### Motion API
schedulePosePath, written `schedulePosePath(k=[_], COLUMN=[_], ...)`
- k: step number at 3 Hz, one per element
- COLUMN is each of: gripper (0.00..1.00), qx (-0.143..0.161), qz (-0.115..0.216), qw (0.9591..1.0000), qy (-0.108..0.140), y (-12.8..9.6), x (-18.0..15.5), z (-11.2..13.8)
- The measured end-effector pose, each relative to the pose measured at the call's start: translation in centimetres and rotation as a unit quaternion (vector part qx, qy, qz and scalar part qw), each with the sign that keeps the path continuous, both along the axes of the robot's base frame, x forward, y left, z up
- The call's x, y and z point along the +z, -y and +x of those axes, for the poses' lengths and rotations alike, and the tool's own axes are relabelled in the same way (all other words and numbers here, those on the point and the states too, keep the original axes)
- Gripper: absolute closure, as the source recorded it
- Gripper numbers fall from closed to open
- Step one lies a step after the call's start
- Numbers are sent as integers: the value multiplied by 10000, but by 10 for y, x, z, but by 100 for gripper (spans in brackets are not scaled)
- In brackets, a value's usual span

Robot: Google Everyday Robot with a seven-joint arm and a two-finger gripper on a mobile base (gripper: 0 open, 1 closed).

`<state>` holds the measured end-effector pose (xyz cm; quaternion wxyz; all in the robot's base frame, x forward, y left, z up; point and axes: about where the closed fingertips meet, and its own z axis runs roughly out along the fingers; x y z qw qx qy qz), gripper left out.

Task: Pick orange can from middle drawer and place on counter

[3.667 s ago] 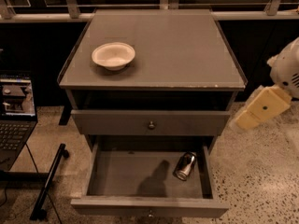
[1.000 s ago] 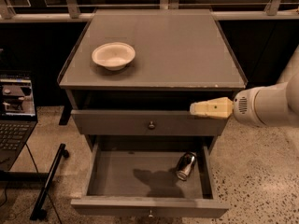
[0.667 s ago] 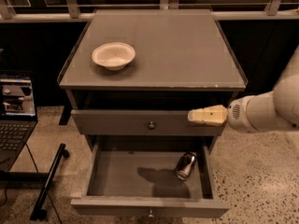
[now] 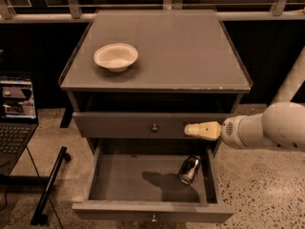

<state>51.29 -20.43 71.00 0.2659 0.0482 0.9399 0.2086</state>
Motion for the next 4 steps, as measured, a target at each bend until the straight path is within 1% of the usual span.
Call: schedulePosePath(k=[1, 2, 3, 4], gripper=[0, 0, 0, 0], qx=[-2, -281, -552, -453], qz=[-17, 350, 824, 1214], qw=[10000, 9990, 9947, 9895], qy=[-21, -17, 256, 643], y=[-2, -7, -14, -26], x=[-1, -28, -61, -88], z=[-3, -4, -4, -1])
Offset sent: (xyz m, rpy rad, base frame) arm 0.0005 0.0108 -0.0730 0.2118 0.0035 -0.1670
